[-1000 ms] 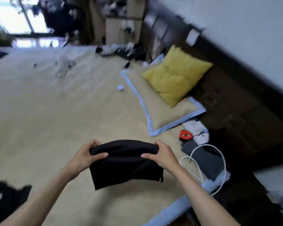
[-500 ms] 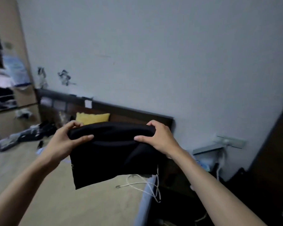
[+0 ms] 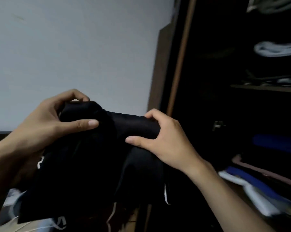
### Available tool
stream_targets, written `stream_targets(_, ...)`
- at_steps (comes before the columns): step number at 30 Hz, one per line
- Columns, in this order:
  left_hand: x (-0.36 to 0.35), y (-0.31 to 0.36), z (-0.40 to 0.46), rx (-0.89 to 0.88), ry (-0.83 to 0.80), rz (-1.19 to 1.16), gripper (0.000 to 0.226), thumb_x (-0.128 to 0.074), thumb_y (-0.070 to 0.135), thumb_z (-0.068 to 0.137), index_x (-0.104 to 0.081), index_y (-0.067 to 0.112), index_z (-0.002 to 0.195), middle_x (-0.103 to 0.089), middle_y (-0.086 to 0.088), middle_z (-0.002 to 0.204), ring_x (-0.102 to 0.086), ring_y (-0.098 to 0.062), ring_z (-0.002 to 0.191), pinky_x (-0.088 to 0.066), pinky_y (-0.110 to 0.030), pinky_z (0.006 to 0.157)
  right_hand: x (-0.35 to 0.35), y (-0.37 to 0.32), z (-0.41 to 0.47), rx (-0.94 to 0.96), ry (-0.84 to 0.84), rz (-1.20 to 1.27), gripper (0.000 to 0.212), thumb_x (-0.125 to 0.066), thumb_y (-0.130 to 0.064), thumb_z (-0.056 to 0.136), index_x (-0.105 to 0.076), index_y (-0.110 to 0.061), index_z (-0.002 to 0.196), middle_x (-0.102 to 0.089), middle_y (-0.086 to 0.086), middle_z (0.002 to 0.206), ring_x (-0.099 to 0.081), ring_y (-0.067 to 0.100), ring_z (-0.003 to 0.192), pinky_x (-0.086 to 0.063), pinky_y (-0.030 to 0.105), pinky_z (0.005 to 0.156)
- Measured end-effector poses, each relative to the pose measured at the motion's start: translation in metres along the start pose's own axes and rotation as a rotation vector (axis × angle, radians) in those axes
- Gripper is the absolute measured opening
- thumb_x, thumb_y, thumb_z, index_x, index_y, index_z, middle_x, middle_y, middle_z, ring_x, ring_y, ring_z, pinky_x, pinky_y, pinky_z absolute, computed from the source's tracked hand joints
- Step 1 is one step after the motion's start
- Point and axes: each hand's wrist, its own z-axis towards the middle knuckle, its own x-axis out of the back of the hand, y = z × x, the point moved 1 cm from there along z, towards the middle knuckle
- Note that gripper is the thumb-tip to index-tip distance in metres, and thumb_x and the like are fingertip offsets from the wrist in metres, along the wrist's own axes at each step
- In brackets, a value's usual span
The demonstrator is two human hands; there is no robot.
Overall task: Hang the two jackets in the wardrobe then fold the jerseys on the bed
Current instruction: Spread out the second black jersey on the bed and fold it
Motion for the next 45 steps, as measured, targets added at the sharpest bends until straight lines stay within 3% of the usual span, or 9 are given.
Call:
stream_targets(3,-0.084,0.023,0.015,-0.052,-0.177,-0.084,0.039,-0.090,0.018,0.065,-0.063,0.022,0.092,-0.071,-0.011,0.086,-0.064,-0.012,0.069,-0.051,-0.022,0.064,0.075,0.037,-0.038,-0.116,0.081,-0.022,0.044,-0.094,-0.043,0.066,-0.062,-0.023,0.089,-0.071,-0.002,0.083,-0.067,0.010,0.077,-0.057,0.035,0.073)
stream_targets(10,-0.283,0.071,0.033,-0.134,-0.440,-0.207,0.031,-0.085,0.020,0.066,-0.061,0.024,0.086,-0.064,0.011,0.078,-0.056,0.003,0.066,-0.046,-0.007,0.064,0.216,0.138,-0.138,-0.458,0.281,-0.166,0.053,-0.085,-0.066,0.061,-0.060,-0.032,0.093,-0.069,-0.009,0.098,-0.064,0.011,0.096,-0.054,0.033,0.077)
stream_targets(16,-0.407,0.059,0.046,-0.045,-0.403,-0.245,0.033,-0.084,0.004,0.074,-0.061,0.005,0.097,-0.062,0.004,0.075,-0.055,0.004,0.057,-0.045,-0.006,0.054,0.272,0.217,-0.196,-0.655,0.593,0.138,0.066,-0.096,-0.041,0.053,-0.059,-0.031,0.107,-0.066,0.001,0.120,-0.071,0.019,0.104,-0.058,0.049,0.094)
stream_targets(22,-0.468,-0.011,0.079,0.181,-0.323,-0.307,0.042,-0.080,-0.003,0.079,-0.062,0.006,0.115,-0.064,0.000,0.084,-0.063,0.005,0.060,-0.052,-0.010,0.057,0.251,0.262,-0.198,-0.688,0.668,0.323,0.069,-0.089,0.001,0.070,-0.054,-0.030,0.120,-0.057,-0.003,0.127,-0.067,0.011,0.103,-0.063,0.035,0.078)
stream_targets(25,-0.492,-0.044,0.099,0.254,-0.310,-0.392,0.054,-0.082,-0.001,0.077,-0.057,0.010,0.124,-0.066,-0.001,0.090,-0.064,-0.011,0.075,-0.057,-0.023,0.067,0.246,0.292,-0.178,-0.672,0.784,0.213,0.062,-0.088,0.000,0.070,-0.056,-0.034,0.111,-0.059,-0.011,0.120,-0.063,0.010,0.112,-0.058,0.044,0.095)
stream_targets(30,-0.541,-0.070,0.148,0.272,-0.356,-0.495,0.057,-0.085,0.005,0.076,-0.056,0.016,0.124,-0.066,0.001,0.098,-0.065,-0.007,0.079,-0.054,-0.019,0.066,0.266,0.318,-0.127,-0.536,0.946,-0.110,0.045,-0.080,0.002,0.079,-0.054,-0.026,0.104,-0.053,-0.017,0.109,-0.045,-0.025,0.097,-0.032,-0.004,0.086)
stream_targets(34,-0.620,-0.058,0.221,0.221,-0.370,-0.472,0.061,-0.086,0.004,0.076,-0.050,0.015,0.124,-0.061,-0.004,0.105,-0.061,-0.012,0.086,-0.051,-0.016,0.069,0.295,0.340,-0.074,-0.392,1.023,-0.549,0.039,-0.069,0.014,0.077,-0.061,-0.018,0.096,-0.051,0.000,0.116,-0.050,0.000,0.103,-0.031,0.001,0.091)
stream_targets(40,-0.738,-0.059,0.238,0.025,-0.600,0.226,0.091,-0.076,0.040,0.086,-0.023,0.008,0.152,-0.040,-0.017,0.151,-0.041,-0.036,0.138,-0.035,-0.048,0.112,0.354,0.434,-0.054,-1.100,0.680,-1.110,0.050,-0.071,-0.017,0.090,-0.053,-0.026,0.136,-0.035,0.005,0.155,-0.036,0.033,0.140,-0.031,0.050,0.113)
stream_targets(45,-0.787,-0.112,0.155,-0.121,-1.011,0.207,0.059,-0.029,0.050,0.106,-0.025,0.024,0.159,-0.026,-0.002,0.166,-0.023,-0.019,0.153,-0.019,-0.044,0.124,0.299,0.483,-0.080,-1.090,0.298,-1.056,0.055,-0.043,-0.046,0.104,-0.040,-0.019,0.152,-0.030,0.010,0.163,-0.024,0.030,0.150,-0.018,0.049,0.122)
